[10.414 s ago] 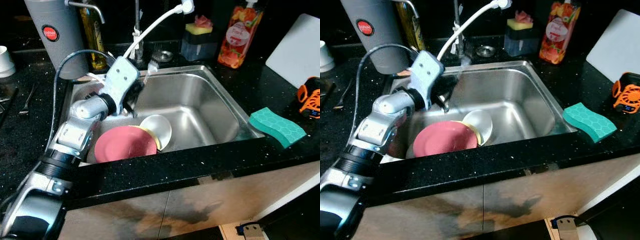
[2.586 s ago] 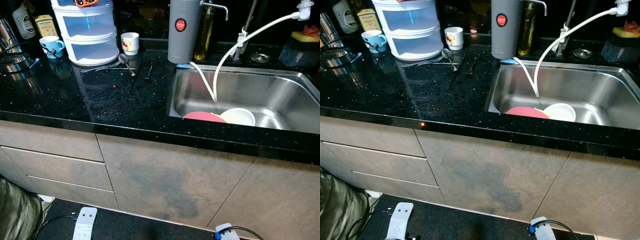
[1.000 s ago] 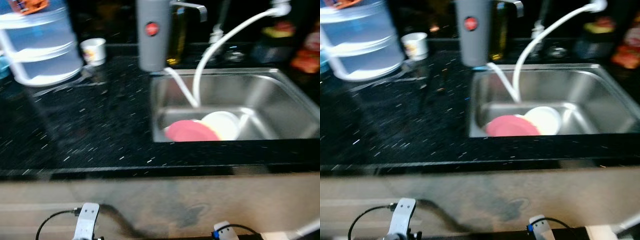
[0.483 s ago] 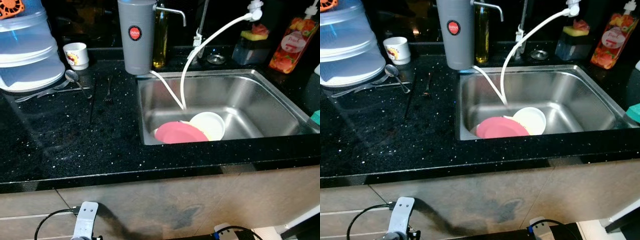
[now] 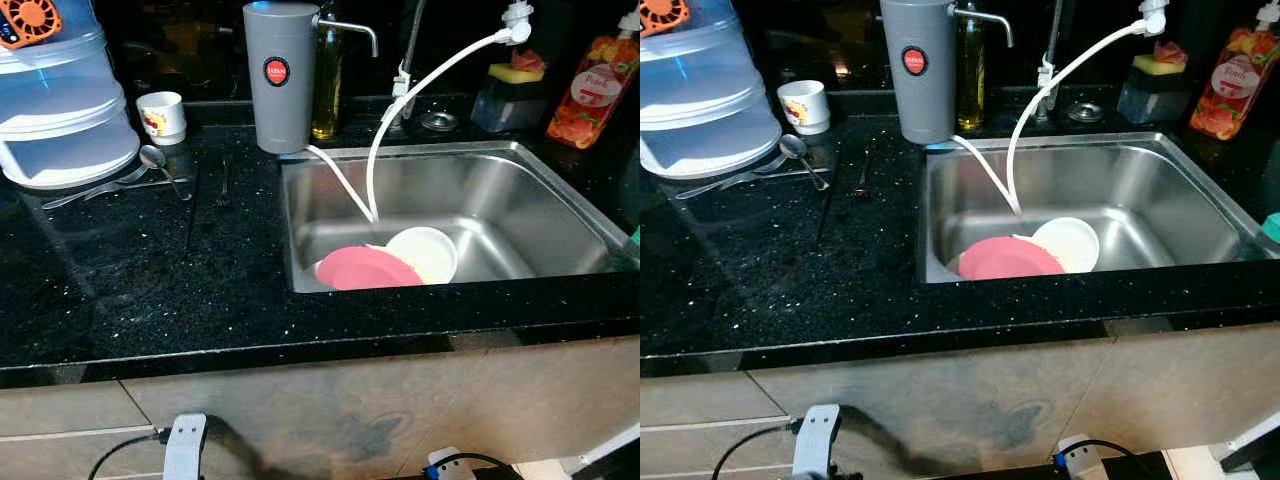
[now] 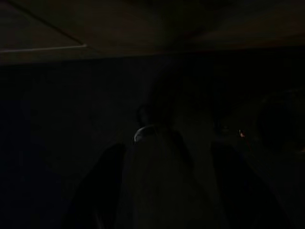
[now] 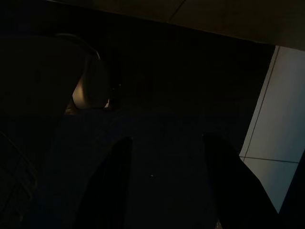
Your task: Kitchen organization
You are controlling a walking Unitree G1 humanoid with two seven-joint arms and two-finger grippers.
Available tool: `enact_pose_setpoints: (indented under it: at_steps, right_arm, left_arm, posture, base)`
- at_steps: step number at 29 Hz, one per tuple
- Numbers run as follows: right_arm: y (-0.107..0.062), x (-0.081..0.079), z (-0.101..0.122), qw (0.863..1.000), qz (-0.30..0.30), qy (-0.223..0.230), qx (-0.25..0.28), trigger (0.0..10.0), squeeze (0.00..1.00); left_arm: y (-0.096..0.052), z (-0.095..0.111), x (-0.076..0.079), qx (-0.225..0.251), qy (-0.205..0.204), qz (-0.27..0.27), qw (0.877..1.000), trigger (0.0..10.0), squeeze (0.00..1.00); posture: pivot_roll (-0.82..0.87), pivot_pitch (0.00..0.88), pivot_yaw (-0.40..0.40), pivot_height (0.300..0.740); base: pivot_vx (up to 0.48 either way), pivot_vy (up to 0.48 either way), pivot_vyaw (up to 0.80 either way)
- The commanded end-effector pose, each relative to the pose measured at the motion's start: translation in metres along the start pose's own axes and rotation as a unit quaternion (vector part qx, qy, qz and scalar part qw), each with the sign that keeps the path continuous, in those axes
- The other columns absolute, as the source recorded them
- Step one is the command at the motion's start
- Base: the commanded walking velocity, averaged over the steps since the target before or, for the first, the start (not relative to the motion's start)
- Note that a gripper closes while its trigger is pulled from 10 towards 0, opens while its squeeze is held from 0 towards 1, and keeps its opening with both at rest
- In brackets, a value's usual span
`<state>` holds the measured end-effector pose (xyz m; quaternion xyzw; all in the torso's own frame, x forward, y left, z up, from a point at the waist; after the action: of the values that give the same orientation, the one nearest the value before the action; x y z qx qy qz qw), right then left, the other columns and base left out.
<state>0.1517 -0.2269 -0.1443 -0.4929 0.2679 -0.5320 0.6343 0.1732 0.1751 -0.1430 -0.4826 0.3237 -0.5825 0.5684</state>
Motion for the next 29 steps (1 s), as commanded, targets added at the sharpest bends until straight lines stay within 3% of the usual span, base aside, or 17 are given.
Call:
enact_pose_setpoints:
  at_steps: [1,9,25,29]
  right_arm:
    - [0.000,-0.002,0.000,1.000,0.002,-0.003,0.001,10.0,0.00]
    - [0.000,-0.002,0.001,1.000,0.003,-0.007,0.001,10.0,0.00]
    - [0.000,-0.002,0.002,1.000,0.003,-0.009,0.002,10.0,0.00]
    - [0.000,-0.002,0.001,1.000,0.004,-0.009,0.001,10.0,0.00]
  left_arm:
    - [0.000,-0.004,-0.001,-0.006,0.019,0.001,1.000,10.0,0.00]
    - [0.001,-0.013,-0.001,-0.025,0.033,0.014,0.999,10.0,0.00]
    - [0.002,-0.015,0.001,-0.023,0.035,0.018,0.999,10.0,0.00]
    - [0.002,-0.014,0.000,-0.020,0.032,0.021,0.999,10.0,0.00]
  posture:
    - [-0.03,0.000,0.027,0.740]
    - [-0.04,0.000,0.029,0.740]
    - [-0.04,0.000,0.029,0.740]
    - [-0.04,0.000,0.029,0.740]
  base:
    - [0.000,0.000,0.00]
    - [0.000,0.000,0.00]
    - [-0.412,0.000,0.00]
    - [-0.083,0.000,0.00]
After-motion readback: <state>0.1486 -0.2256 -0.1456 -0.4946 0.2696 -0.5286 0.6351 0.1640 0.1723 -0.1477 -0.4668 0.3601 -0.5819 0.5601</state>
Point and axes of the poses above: a point about 5 cm out from each wrist's last joint towards the gripper, its own y axis pointing out of the wrist towards the gripper, its own z axis along the axis of the wrist's last joint, x = y × z, the point moved 5 cm from there along y, pointing out of the wrist towards the gripper, and after that the axes turned 5 degrees about -y, right-handed, at the moved point
